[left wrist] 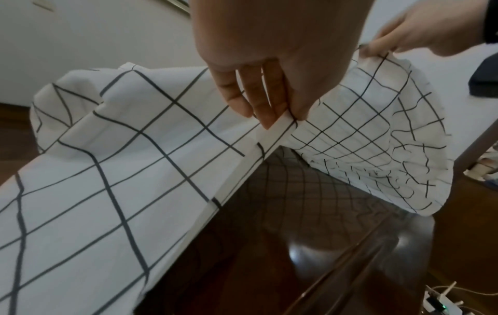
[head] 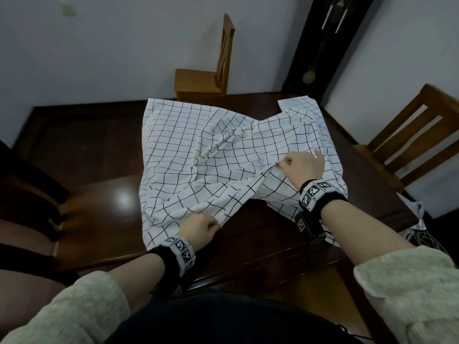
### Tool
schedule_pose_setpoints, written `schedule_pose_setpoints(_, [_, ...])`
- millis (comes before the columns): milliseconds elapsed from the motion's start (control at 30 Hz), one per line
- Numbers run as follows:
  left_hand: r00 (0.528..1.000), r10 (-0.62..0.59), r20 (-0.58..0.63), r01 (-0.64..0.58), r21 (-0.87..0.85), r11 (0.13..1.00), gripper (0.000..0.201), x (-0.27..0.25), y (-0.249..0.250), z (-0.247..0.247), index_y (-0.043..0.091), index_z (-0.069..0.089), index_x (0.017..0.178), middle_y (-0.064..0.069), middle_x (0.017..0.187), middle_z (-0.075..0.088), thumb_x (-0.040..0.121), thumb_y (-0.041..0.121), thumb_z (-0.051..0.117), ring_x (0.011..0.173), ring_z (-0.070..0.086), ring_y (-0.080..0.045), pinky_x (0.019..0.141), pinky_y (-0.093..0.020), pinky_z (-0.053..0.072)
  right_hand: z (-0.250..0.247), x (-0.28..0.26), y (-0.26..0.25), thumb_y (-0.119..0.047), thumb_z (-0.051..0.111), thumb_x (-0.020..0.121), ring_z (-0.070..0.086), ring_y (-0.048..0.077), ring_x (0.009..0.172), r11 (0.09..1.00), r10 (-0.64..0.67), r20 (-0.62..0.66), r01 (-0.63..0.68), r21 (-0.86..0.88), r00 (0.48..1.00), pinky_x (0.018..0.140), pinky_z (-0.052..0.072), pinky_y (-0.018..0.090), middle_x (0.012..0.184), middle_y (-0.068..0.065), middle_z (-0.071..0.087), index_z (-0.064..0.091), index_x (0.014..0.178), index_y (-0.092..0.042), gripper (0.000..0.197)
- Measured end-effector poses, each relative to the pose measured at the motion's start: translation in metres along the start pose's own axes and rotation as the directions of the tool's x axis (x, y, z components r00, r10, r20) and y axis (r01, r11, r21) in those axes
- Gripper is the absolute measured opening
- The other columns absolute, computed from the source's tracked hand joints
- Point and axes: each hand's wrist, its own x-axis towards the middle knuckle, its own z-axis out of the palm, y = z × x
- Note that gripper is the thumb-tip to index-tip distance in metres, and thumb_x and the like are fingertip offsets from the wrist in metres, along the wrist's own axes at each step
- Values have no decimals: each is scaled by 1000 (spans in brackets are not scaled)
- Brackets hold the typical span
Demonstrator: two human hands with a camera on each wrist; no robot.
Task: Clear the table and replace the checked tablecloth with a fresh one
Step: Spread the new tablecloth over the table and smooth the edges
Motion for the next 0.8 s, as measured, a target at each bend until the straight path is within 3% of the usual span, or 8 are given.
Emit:
schedule_pose_setpoints(167, [999, -31, -41, 28, -62, 998, 20, 10, 7, -13, 18, 72, 85, 8, 82, 65, 88, 36, 65, 74, 51, -4, 67, -17, 34, 7, 1, 1, -50, 46, 95, 61, 17, 94, 998, 13, -32, -11, 67, 999, 113, 17, 43, 84, -6, 70, 70, 91, -29, 32])
schedule_pose_setpoints(333, [990, -136, -22, 133, -124, 983, 35, 14, 6, -18, 27, 46, 61, 13, 63, 50, 81, 40, 71, 66, 49, -8, 59, -20, 33, 10, -9, 0, -35, 54, 94, 52, 19, 116, 993, -12, -72, 20, 120, 997, 114, 18, 46, 112, -10, 65, 63, 117, -29, 25])
schedule_pose_setpoints(433, [986, -162, -42, 152, -182, 971, 42, 17, 8, -20, 26, 40, 56, 11, 58, 47, 78, 40, 73, 60, 44, -6, 54, -19, 32, 15, -22, -8, -30, 60, 88, 50, 19, 117, 974, -141, -133, 161, 157, 981, 110, 27, 43, 118, -6, 58, 58, 117, -24, 30])
schedule_pose_setpoints(533, [993, -111, -34, 104, -177, 979, 47, 21, 10, -21, 23, 35, 57, 9, 57, 41, 77, 38, 74, 56, 38, -6, 53, -22, 30, 25, -38, -19, -30, 64, 85, 50, 22, 118, 879, -428, -76, 435, 197, 900, 103, 33, 37, 122, -2, 58, 61, 121, -22, 37])
schedule_pose_setpoints(633, [999, -42, 23, 45, -150, 988, 50, 21, 11, -21, 23, 31, 57, 8, 56, 37, 76, 37, 76, 55, 35, -5, 52, -21, 28, 38, -51, -35, -42, 63, 86, 47, 21, 122, 762, -640, 76, 617, 197, 765, 108, 28, 37, 129, -4, 57, 60, 128, -27, 45])
schedule_pose_setpoints(700, [996, 11, 85, 1, -140, 990, 51, 19, 9, -18, 23, 31, 58, 8, 58, 37, 75, 36, 76, 55, 33, -4, 51, -19, 25, 40, -57, -48, -45, 59, 89, 46, 18, 123, 721, -693, 167, 675, 157, 701, 108, 26, 35, 126, -7, 59, 60, 127, -30, 41])
schedule_pose_setpoints(800, [988, 71, 138, -53, -127, 990, 50, 13, 4, -14, 23, 30, 59, 8, 60, 37, 76, 36, 76, 56, 34, -6, 52, -21, 27, 38, -64, -65, -41, 53, 93, 46, 15, 120, 714, -679, 295, 698, 52, 672, 108, 24, 34, 117, -9, 63, 62, 123, -34, 32])
